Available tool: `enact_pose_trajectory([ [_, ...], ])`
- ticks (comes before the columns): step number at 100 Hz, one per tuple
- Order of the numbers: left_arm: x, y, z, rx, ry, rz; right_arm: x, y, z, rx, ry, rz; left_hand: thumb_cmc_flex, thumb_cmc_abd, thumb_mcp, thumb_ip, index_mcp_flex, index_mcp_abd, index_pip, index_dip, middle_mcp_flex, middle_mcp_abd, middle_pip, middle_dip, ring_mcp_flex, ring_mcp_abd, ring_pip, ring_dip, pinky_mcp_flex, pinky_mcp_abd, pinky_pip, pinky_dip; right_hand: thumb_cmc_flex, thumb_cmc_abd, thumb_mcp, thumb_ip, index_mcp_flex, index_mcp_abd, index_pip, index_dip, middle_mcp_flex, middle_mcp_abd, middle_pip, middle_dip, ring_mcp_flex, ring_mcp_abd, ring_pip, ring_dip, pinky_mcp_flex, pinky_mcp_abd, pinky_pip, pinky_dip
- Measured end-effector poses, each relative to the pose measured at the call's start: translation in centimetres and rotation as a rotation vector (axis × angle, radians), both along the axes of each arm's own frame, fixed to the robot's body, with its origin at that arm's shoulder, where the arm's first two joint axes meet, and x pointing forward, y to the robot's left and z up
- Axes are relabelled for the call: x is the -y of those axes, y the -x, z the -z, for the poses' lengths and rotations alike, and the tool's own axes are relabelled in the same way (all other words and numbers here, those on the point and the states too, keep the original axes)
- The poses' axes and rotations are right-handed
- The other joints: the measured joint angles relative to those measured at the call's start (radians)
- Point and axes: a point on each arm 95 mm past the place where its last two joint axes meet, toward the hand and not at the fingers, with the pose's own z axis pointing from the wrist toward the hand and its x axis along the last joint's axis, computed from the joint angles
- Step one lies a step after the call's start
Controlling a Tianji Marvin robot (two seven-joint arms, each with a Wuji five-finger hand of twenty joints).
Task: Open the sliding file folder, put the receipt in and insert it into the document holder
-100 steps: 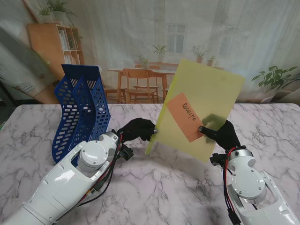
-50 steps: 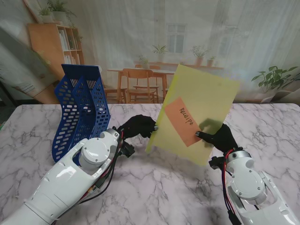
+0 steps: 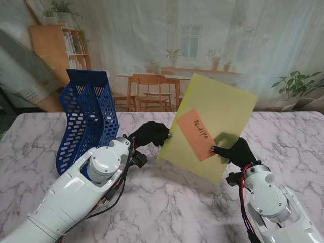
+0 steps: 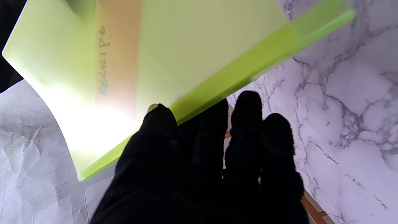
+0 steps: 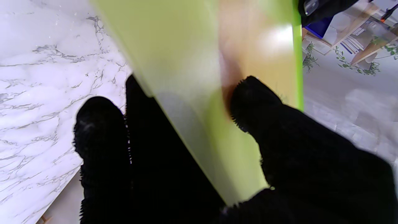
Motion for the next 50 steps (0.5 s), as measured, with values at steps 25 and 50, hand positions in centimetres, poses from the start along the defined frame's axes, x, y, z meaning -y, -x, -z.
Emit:
enact_pose_trajectory([
  [25,0.04,-0.06,-0.22,-0.002,0.002,-0.004,0.02,0.06,0.33,-0.008,0.016,-0.01,0.0,-0.008,0.0,0.0,0.004,0.003,0.001,0.0,0.001,0.002,0.0,0.0,0.0,0.001,0.0,0.0,0.0,0.0,0.001,0.0,0.0,0.0,0.0,0.0,0.0,0.008,0.0,0.0,0.0,0.0,0.0,0.0,0.0,0.0,0.0,0.0,0.0,0.0,0.0,0.001],
  [50,0.12,-0.19,-0.26,-0.005,-0.002,-0.006,0.18,0.09,0.47,0.013,-0.028,0.008,-0.013,-0.005,0.0,0.0,0.004,0.003,-0.022,-0.032,0.001,0.012,0.0,0.0,0.0,0.013,0.019,0.011,0.0,0.012,0.015,0.013,0.0,0.0,0.004,0.0,0.001,0.008,0.0,0.002,0.0,0.0,0.0,0.002,0.0,0.0,0.0,0.0,0.0,0.001,0.006,0.003],
])
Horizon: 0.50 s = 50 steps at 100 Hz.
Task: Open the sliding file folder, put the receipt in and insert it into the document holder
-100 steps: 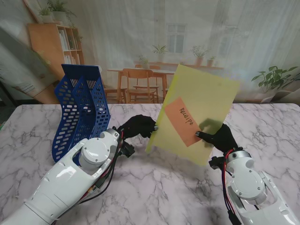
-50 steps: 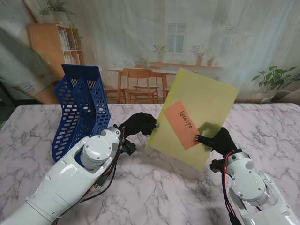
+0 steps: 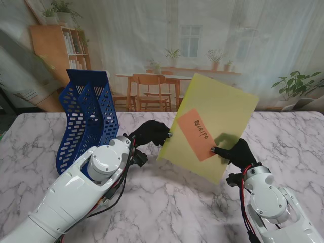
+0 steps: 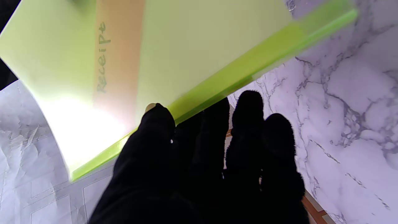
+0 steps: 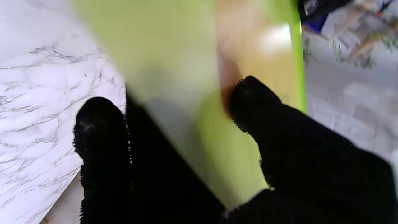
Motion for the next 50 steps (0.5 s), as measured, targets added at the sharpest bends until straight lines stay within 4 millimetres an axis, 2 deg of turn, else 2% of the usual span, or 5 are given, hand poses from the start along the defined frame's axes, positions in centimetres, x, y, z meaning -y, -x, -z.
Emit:
enact_pose_trajectory([
  [9,0.1,0.0,0.0,-0.005,0.0,0.007,0.1,0.0,-0.1,0.027,-0.07,0.055,-0.03,0.016,0.006,0.0,0.0,-0.002,-0.077,0.0,-0.01,0.015,-0.004,0.0,-0.023,0.014,0.0,0.0,-0.022,0.011,0.0,0.001,0.001,0.0,0.014,0.0,0.008,0.0,0.0,0.006,0.0,0.0,0.0,0.0,0.0,0.0,0.0,0.0,0.0,0.0,0.0,0.001],
  [14,0.1,0.1,0.1,-0.011,0.0,0.016,0.1,0.0,0.0,0.04,-0.08,0.059,-0.083,0.023,0.015,0.0,-0.003,-0.002,-0.154,0.002,-0.054,0.025,-0.026,0.0,-0.049,0.02,0.0,0.0,-0.042,0.011,0.0,0.001,0.001,0.0,0.014,0.0,0.009,0.0,0.0,0.007,0.0,0.0,0.0,0.0,0.0,0.0,0.0,0.0,0.0,0.0,0.0,0.002],
  [22,0.1,0.2,0.2,-0.02,-0.003,0.028,-0.1,0.0,0.0,0.048,-0.091,0.053,-0.141,0.028,-0.011,0.0,-0.064,-0.002,-0.257,-0.01,-0.124,0.037,-0.053,0.0,-0.098,0.029,-0.022,0.0,-0.082,0.011,-0.023,0.001,0.001,0.0,0.014,0.0,0.009,0.0,0.0,0.008,0.0,0.0,0.0,0.0,0.0,0.0,0.0,0.0,0.0,0.0,0.0,0.006],
  [33,0.0,0.2,0.5,-0.028,-0.007,0.035,-0.2,0.0,-0.1,0.049,-0.123,0.054,-0.213,0.018,-0.023,0.0,-0.162,-0.015,-0.34,-0.046,-0.302,0.042,-0.128,-0.028,-0.188,0.042,-0.083,0.0,-0.144,0.011,-0.078,0.0,0.001,-0.001,0.014,0.0,0.009,0.0,0.0,0.008,0.0,0.0,0.0,0.001,0.0,0.0,0.0,0.0,0.0,0.0,0.0,0.006],
  [50,-0.6,0.1,1.3,-0.037,-0.018,0.024,0.0,0.1,-0.9,0.074,-0.155,0.051,-0.254,0.008,-0.024,0.0,-0.238,-0.03,-0.406,-0.056,-0.52,0.051,-0.206,-0.078,-0.325,0.058,-0.167,-0.024,-0.215,0.001,-0.166,-0.008,0.001,-0.001,0.014,0.0,0.009,0.013,0.0,0.008,0.0,0.0,0.001,0.001,0.0,0.0,0.0,0.0,0.0,0.0,0.0,0.006],
])
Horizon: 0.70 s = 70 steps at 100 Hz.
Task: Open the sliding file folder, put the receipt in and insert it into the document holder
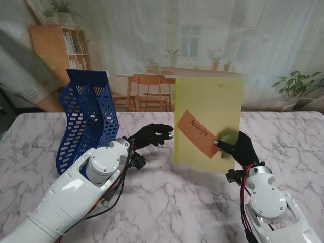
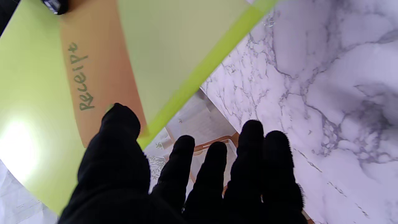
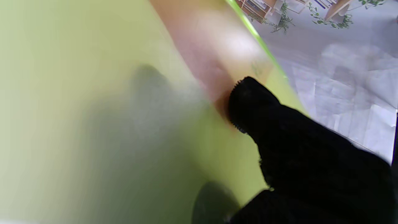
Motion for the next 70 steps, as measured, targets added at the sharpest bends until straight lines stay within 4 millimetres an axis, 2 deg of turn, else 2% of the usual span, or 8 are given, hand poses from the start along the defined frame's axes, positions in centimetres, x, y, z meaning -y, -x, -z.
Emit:
enact_pose_trajectory([
  [11,-0.4,0.0,0.7,-0.008,-0.012,-0.012,0.1,0.1,-0.5,0.015,-0.021,-0.001,0.0,0.0,0.0,0.0,-0.026,-0.002,-0.036,-0.013,-0.086,0.0,-0.015,-0.016,-0.052,0.003,-0.031,-0.013,-0.028,-0.004,-0.042,-0.008,0.0,0.0,0.0,0.0,0.0,0.001,0.0,0.0,0.0,0.0,0.001,0.0,0.0,0.0,0.0,0.0,0.0,0.0,0.0,0.0],
  [23,-0.7,0.0,1.9,-0.03,-0.035,-0.02,0.2,0.2,-0.9,0.027,-0.045,-0.002,0.0,-0.001,0.0,0.0,-0.049,-0.002,-0.058,-0.024,-0.11,0.0,-0.038,-0.029,-0.059,0.0,-0.039,-0.018,-0.033,-0.012,-0.05,-0.018,0.0,0.0,0.0,0.0,0.0,0.001,0.0,0.0,0.0,0.0,0.002,0.0,0.0,0.0,0.0,0.0,0.0,0.0,0.0,0.0],
  [45,-0.3,0.6,3.5,-0.149,0.04,0.01,0.1,0.3,-1.1,0.03,-0.05,-0.009,-0.001,-0.015,0.0,0.0,-0.062,-0.002,-0.074,-0.044,-0.11,0.0,-0.039,-0.04,-0.061,-0.014,-0.049,-0.026,-0.03,-0.025,-0.064,-0.018,0.0,0.0,0.0,0.0,0.0,0.001,0.0,0.001,0.0,0.0,0.008,0.0,0.0,0.0,0.0,0.0,0.0,0.0,0.0,0.0],
  [58,0.1,1.1,4.0,-0.184,0.067,0.035,0.1,0.3,-1.1,0.029,-0.053,-0.011,-0.002,-0.022,0.0,0.0,-0.062,0.028,-0.074,-0.047,-0.107,0.001,-0.039,-0.04,-0.058,-0.02,-0.049,-0.03,0.001,-0.028,-0.071,-0.018,0.0,0.0,0.0,0.0,0.0,0.001,0.0,0.001,0.0,0.0,0.009,0.0,0.0,0.0,0.0,0.0,0.0,0.0,0.0,0.0],
  [70,0.5,1.3,4.2,-0.205,0.084,0.048,0.1,0.3,-1.1,0.028,-0.056,-0.013,0.021,-0.016,0.005,0.0,-0.059,0.043,-0.074,-0.047,-0.023,0.0,-0.011,-0.04,0.008,-0.04,-0.058,-0.036,0.05,-0.039,-0.06,-0.018,0.0,0.0,0.0,0.0,0.0,0.001,0.0,0.001,0.0,0.0,0.009,0.0,0.0,0.0,0.0,0.0,0.0,0.0,0.0,0.0],
])
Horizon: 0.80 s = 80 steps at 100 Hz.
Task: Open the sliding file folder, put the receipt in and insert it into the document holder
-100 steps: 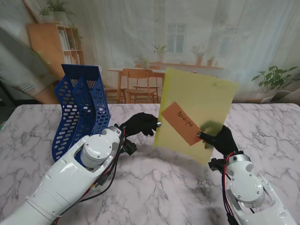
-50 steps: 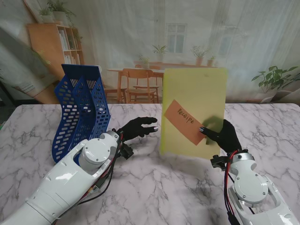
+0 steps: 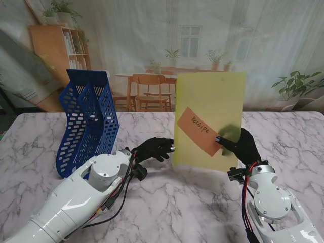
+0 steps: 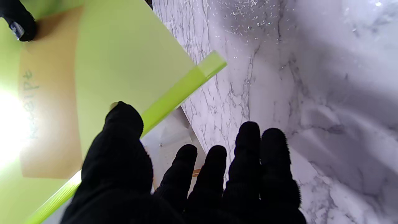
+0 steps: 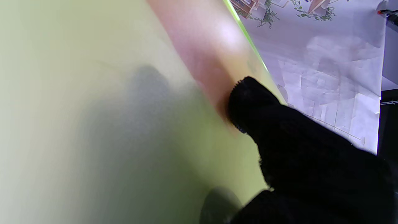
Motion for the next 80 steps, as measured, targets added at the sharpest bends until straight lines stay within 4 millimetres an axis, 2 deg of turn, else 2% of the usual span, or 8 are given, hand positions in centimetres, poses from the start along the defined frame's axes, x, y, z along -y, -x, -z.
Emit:
enact_pose_trajectory([
  [9,0.3,0.1,0.1,-0.008,0.01,0.001,0.0,0.0,0.0,-0.002,-0.002,0.0,0.059,0.007,0.027,0.0,0.068,0.002,0.056,0.019,0.101,-0.017,0.048,0.019,0.059,-0.015,0.017,0.001,0.041,-0.003,0.045,0.0,0.0,0.0,0.0,0.0,0.0,0.0,0.0,0.0,0.0,0.0,0.0,0.0,0.0,0.0,0.0,0.0,0.0,0.0,0.0,0.0],
  [17,0.6,0.1,0.1,-0.009,0.02,-0.001,-0.1,0.0,0.0,-0.004,-0.002,0.0,0.123,0.038,0.054,0.0,0.136,-0.004,0.143,0.089,0.206,-0.037,0.087,0.043,0.116,-0.028,0.047,0.011,0.087,-0.013,0.087,0.0,0.0,0.0,0.0,0.0,0.0,0.0,0.0,0.0,0.0,0.0,0.0,0.0,0.0,0.0,0.0,0.0,0.0,0.0,0.0,0.0],
  [25,0.9,0.1,0.1,0.004,0.024,-0.011,-0.1,0.0,0.0,-0.006,-0.002,0.0,0.198,0.037,0.056,0.0,0.19,-0.03,0.246,0.171,0.305,-0.051,0.127,0.067,0.178,-0.04,0.079,0.014,0.134,-0.013,0.127,0.0,0.0,0.0,0.0,0.0,0.0,0.0,0.0,0.0,0.0,0.0,0.0,0.0,0.0,0.0,0.0,0.0,0.0,0.0,0.0,0.0],
  [36,1.1,0.1,-0.1,0.028,0.035,-0.029,-0.1,0.0,0.0,-0.009,0.0,0.002,0.236,0.036,0.046,0.0,0.249,-0.065,0.386,0.184,0.405,-0.074,0.162,0.093,0.242,-0.05,0.119,0.026,0.184,-0.013,0.176,0.0,0.0,0.0,0.0,0.0,0.0,0.0,0.0,0.0,0.0,0.0,0.001,0.0,0.0,0.0,0.0,0.0,0.0,0.0,0.0,0.0],
  [68,1.5,0.3,-0.3,0.021,0.069,-0.02,-0.1,0.0,0.0,-0.012,0.001,0.009,0.236,0.017,0.046,0.0,0.251,-0.061,0.414,0.148,0.428,-0.076,0.161,0.106,0.253,-0.052,0.13,0.036,0.191,-0.013,0.188,0.0,0.0,0.0,0.0,0.0,0.0,0.0,0.0,0.012,0.0,0.0,0.001,0.0,0.0,0.0,0.0,0.0,0.0,0.0,0.0,0.0],
  [72,1.5,0.3,-0.3,0.022,0.07,-0.021,-0.1,0.0,0.0,-0.012,0.001,0.009,0.237,0.016,0.031,0.0,0.262,-0.061,0.433,0.139,0.451,-0.088,0.163,0.145,0.253,-0.052,0.139,0.04,0.191,-0.013,0.2,0.0,0.0,0.0,0.0,0.0,0.0,0.0,0.0,0.012,0.0,0.0,0.001,0.0,0.0,0.0,0.0,0.0,0.0,0.0,0.0,0.0],
  [80,1.6,0.3,-0.3,0.032,0.072,-0.026,-0.1,0.0,-0.1,-0.011,0.002,0.012,0.237,0.015,0.03,0.0,0.272,-0.058,0.449,0.139,0.486,-0.087,0.17,0.169,0.281,-0.055,0.171,0.052,0.213,-0.012,0.227,0.001,0.0,0.0,0.0,0.0,0.0,0.0,0.0,0.012,0.0,0.0,0.001,0.0,0.0,0.0,0.0,0.0,0.0,0.0,0.0,0.0],
])
